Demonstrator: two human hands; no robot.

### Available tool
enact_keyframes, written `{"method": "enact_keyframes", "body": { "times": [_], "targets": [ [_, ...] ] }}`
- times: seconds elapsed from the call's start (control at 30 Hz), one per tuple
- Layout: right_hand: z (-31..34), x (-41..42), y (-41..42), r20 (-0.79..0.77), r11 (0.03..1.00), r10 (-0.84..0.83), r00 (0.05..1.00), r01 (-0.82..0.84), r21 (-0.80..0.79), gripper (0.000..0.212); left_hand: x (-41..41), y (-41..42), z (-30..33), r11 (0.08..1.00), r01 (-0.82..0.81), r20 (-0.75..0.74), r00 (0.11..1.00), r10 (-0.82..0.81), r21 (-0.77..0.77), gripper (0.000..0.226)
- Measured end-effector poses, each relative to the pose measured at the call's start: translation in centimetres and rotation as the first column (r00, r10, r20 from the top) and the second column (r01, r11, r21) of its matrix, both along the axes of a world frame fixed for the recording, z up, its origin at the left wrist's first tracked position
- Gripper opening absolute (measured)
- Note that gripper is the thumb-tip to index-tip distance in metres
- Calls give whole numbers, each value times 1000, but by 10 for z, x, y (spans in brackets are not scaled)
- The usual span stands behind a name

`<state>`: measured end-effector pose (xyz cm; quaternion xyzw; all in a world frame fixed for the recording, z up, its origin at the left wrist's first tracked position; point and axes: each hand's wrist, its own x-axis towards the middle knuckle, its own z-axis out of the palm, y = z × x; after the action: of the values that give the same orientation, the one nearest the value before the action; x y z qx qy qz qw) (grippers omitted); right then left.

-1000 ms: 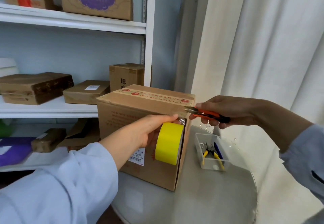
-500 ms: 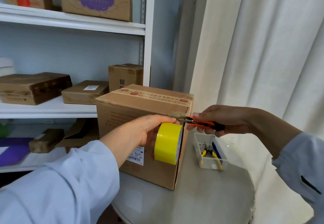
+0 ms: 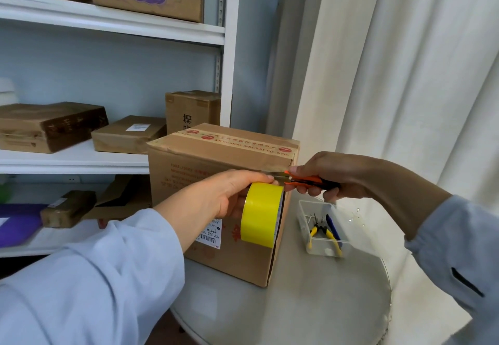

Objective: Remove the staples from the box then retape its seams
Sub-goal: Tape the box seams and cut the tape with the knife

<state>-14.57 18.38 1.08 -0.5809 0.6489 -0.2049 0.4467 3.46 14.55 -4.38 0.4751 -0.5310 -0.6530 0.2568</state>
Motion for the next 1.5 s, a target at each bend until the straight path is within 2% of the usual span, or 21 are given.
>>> {"method": "enact_keyframes", "body": {
  "times": [0.17,0.3,0.37,0.53,0.6,0.77,0.93,1.0,1.13,1.23,1.37,1.43,1.5],
  "targets": [
    [2,1,2,-84,999,19,996,-23,-49,29,1,-3,-2,1000,-4,-17,1000,4,5,34],
    [24,-4,11,-328,986,82,941,-124,-109,38,2,-3,-1,1000,24,-24,999,-24,2,15],
    [40,-1,14,-401,975,69,914,-147,-168,41,3,-2,-1,999,32,-36,999,-32,1,12],
    [20,30,-1,-269,889,-80,960,-54,-455,33,2,-1,-1,999,35,-76,996,-35,-1,14],
    [4,40,-10,-265,887,-65,962,-66,-457,36,2,-3,-3,999,33,-85,996,-33,-6,16],
    [5,36,-20,-265,920,-29,964,-78,-384,36,19,-4,-26,999,4,52,999,-1,-49,15],
    [3,34,-23,-274,912,-23,961,-92,-400,35,31,-2,-41,996,8,49,999,-4,-88,12],
    [5,35,-25,-296,896,-40,954,-97,-433,34,32,2,-37,991,21,47,999,-15,-129,14],
    [-2,41,-43,-292,786,-175,940,-46,-617,34,34,8,-29,984,15,40,999,-8,-178,18],
    [-11,43,-56,-350,794,-212,912,-48,-606,36,33,13,-26,982,22,42,999,-15,-185,18],
    [-16,44,-62,-305,751,-250,919,-15,-660,32,33,17,-29,965,-4,62,998,21,-263,25],
    [-18,46,-62,-334,741,-245,910,-47,-670,29,31,17,-32,947,-21,67,997,45,-320,29],
    [-21,47,-61,-406,783,-181,896,-118,-610,33,28,18,-33,941,-32,42,998,49,-337,29]
  ]
}}
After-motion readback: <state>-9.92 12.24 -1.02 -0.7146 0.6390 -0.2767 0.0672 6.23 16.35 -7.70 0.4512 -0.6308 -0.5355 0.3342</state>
